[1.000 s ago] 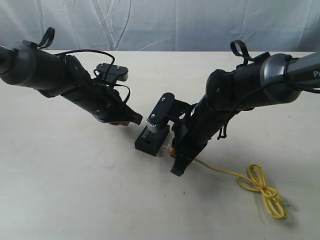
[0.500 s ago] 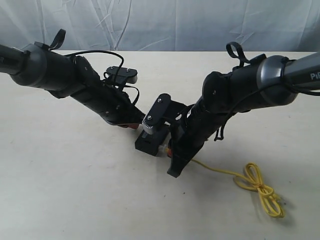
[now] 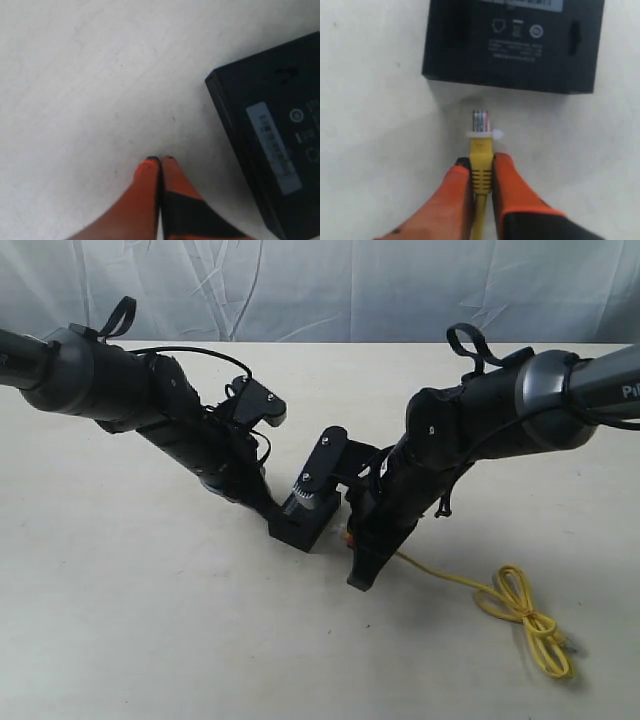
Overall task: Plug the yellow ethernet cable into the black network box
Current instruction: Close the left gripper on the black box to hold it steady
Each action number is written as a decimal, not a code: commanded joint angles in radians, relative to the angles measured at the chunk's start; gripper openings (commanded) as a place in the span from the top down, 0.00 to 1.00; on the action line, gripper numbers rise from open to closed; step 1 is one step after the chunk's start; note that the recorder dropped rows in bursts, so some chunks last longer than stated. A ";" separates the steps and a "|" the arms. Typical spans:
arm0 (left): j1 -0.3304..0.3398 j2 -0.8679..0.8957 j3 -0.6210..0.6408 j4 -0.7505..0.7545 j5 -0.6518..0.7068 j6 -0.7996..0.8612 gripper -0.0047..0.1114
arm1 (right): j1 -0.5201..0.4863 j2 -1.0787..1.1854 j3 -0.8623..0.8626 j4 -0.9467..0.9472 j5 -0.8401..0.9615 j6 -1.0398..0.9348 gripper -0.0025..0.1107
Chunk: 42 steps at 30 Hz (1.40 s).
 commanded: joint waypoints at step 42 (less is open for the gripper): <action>0.224 0.128 -0.044 -0.686 0.478 0.608 0.96 | -0.045 0.002 -0.006 0.013 -0.054 0.049 0.98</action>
